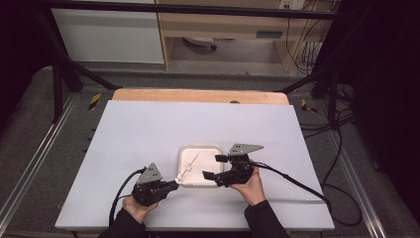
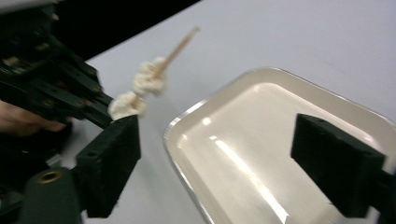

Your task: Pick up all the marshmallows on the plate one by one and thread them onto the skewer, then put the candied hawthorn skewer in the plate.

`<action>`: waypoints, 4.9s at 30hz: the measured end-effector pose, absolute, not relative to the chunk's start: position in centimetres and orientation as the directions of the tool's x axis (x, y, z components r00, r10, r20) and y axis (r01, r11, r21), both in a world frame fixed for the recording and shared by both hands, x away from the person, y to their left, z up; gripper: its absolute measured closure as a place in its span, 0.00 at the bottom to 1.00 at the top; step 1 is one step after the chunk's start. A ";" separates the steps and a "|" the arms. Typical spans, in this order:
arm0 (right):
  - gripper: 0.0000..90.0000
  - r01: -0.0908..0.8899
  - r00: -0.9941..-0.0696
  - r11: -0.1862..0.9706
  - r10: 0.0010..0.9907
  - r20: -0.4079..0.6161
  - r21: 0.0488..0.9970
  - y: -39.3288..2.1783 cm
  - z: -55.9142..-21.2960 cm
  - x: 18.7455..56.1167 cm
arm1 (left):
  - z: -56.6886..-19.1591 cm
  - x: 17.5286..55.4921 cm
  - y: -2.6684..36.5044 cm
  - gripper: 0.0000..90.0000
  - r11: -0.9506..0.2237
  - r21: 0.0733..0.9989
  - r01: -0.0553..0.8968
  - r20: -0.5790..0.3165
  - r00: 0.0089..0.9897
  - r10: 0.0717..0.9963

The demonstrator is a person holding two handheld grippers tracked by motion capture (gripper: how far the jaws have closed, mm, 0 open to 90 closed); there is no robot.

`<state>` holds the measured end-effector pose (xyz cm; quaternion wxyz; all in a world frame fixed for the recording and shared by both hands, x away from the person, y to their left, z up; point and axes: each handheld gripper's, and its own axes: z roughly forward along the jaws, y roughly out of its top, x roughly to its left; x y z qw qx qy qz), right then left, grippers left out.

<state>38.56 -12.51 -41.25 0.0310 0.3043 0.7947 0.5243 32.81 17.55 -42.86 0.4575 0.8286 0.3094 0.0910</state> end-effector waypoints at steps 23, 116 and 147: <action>0.00 0.495 -0.712 0.326 0.683 0.161 0.805 -21.9 -44.6 37.8 | -41.7 34.2 16.5 0.98 -0.438 0.771 0.461 -0.139 0.794 0.591; 0.00 0.512 -0.676 0.331 0.724 0.135 0.793 -25.3 -45.4 36.1 | -40.6 39.4 12.9 0.26 -0.560 0.615 0.555 -0.049 0.736 0.675; 0.00 0.520 -0.676 0.335 0.724 0.139 0.786 -25.4 -45.5 36.0 | -44.5 35.1 24.6 0.09 -0.426 0.709 0.561 -0.096 0.676 0.730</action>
